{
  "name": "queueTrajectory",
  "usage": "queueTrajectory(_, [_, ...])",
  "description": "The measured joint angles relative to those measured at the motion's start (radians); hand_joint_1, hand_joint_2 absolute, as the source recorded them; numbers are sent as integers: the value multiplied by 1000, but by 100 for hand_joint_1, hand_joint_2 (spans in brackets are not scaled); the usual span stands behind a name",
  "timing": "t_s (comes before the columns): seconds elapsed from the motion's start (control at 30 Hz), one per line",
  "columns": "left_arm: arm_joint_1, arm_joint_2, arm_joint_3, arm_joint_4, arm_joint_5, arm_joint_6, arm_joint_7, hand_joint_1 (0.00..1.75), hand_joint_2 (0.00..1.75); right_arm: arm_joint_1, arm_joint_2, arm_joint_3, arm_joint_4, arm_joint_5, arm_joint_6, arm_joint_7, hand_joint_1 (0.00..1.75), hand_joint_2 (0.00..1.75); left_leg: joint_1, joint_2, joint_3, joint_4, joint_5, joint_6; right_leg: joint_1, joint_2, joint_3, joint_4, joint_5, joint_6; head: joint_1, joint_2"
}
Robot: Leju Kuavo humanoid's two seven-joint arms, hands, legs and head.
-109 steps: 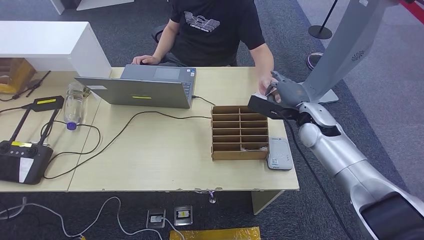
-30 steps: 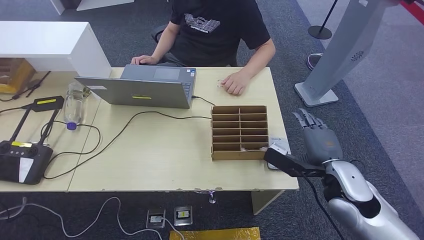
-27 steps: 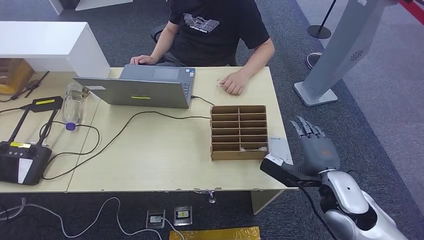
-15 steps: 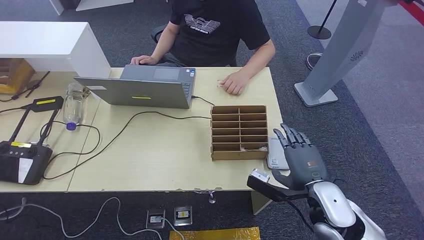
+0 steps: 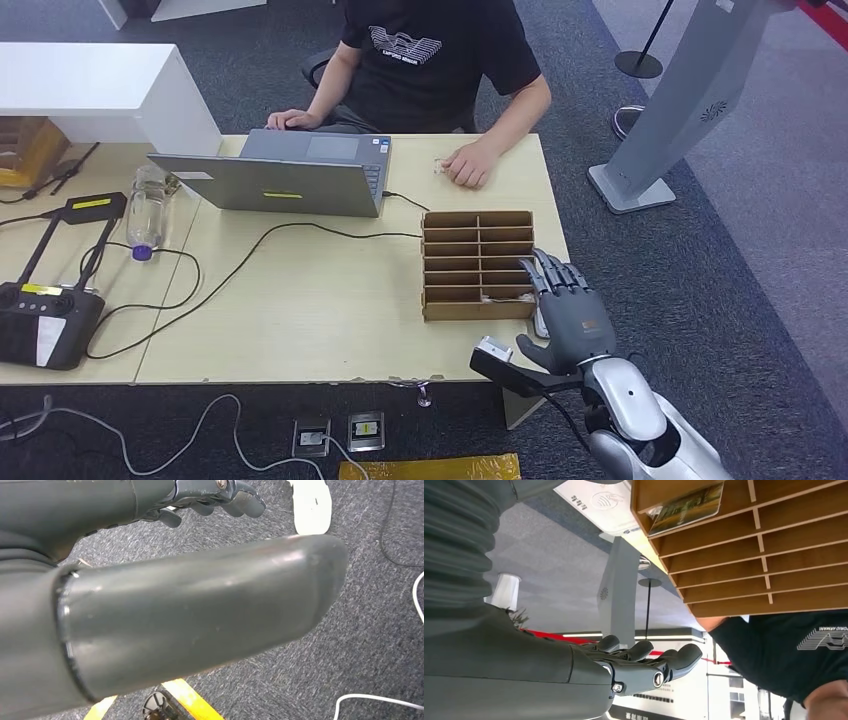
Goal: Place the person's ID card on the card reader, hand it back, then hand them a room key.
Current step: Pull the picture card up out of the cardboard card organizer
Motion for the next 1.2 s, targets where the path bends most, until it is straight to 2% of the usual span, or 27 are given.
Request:
queueTrajectory(0.4, [0, 3, 6, 0, -18, -9, -4, 0, 0, -29, 74, 7, 68, -3, 14, 36, 0, 175, 0, 0, 0, 0, 0, 0, 0, 0, 0, 0, 0, 0, 0, 0])
queueTrajectory(1.2, [0, 10, 6, 0, -45, -13, -4, 0, 0, -31, 119, 3, 127, -34, 10, 49, 0, 175, 0, 0, 0, 0, 0, 0, 0, 0, 0, 0, 0, 0, 0, 0])
